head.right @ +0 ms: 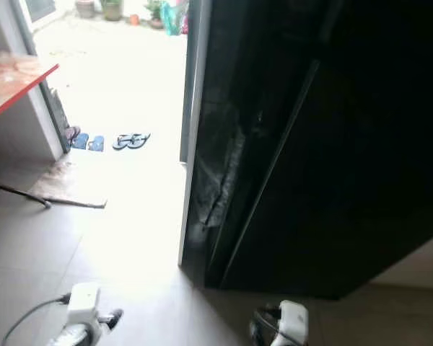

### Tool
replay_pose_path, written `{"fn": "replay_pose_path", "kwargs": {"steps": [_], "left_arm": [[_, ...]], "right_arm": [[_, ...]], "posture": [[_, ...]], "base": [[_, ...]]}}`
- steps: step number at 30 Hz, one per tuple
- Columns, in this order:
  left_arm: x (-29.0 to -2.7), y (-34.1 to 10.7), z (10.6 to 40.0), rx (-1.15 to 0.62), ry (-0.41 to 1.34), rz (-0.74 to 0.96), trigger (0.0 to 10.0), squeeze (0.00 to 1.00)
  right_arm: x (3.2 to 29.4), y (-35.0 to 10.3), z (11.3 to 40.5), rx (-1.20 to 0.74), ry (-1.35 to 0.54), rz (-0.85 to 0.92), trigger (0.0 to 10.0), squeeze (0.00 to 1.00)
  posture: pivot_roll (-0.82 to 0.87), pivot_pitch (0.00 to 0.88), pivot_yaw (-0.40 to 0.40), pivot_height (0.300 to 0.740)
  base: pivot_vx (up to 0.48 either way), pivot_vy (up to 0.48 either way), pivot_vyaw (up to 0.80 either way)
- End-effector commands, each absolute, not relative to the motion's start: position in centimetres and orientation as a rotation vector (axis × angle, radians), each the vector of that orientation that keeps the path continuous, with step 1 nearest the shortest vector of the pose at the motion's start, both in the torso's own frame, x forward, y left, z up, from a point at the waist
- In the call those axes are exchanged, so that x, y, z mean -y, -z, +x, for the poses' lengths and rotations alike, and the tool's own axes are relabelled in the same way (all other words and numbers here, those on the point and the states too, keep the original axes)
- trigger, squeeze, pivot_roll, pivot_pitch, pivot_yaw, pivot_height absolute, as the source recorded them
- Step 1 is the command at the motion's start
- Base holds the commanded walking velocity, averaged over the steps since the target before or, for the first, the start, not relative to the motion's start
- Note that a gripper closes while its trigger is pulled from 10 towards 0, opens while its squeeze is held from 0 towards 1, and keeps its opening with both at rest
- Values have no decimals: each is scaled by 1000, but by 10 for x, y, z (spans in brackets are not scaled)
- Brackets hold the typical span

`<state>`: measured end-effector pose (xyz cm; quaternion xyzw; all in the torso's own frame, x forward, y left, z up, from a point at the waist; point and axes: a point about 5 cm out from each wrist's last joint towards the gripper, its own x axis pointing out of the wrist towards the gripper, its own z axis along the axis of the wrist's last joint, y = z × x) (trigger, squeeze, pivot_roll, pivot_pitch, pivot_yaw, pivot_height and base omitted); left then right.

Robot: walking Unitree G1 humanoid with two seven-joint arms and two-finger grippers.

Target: Restocking fridge

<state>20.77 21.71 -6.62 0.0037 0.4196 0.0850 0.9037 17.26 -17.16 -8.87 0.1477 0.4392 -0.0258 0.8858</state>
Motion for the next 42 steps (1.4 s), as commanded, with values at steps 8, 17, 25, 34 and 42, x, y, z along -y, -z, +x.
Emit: {"fn": "replay_pose_path", "kwargs": {"steps": [8, 17, 25, 34, 42], "left_arm": [[-206, 66, 212, -865, -159, -12, 10000, 0], [-206, 66, 212, -859, -164, -10, 10000, 0], [-206, 65, 213, -857, -165, -10, 10000, 0], [-206, 65, 214, -843, -177, -27, 10000, 0], [-206, 65, 214, -846, -174, -35, 10000, 0]], "right_arm": [[185, 88, 172, -908, 76, 290, 10000, 0], [185, 87, 172, -911, 71, 282, 10000, 0], [185, 87, 173, -912, 66, 278, 10000, 0], [185, 87, 173, -912, 64, 278, 10000, 0], [186, 87, 173, -910, 67, 279, 10000, 0]], "posture": [[115, 0, -149, 740], [116, 0, -152, 740], [120, 0, -153, 740], [121, 0, -155, 740], [119, 0, -154, 740]], "base": [[0, 480, 0], [0, 72, 0], [0, 0, 0], [0, 0, 0], [0, 0, 0]]}}
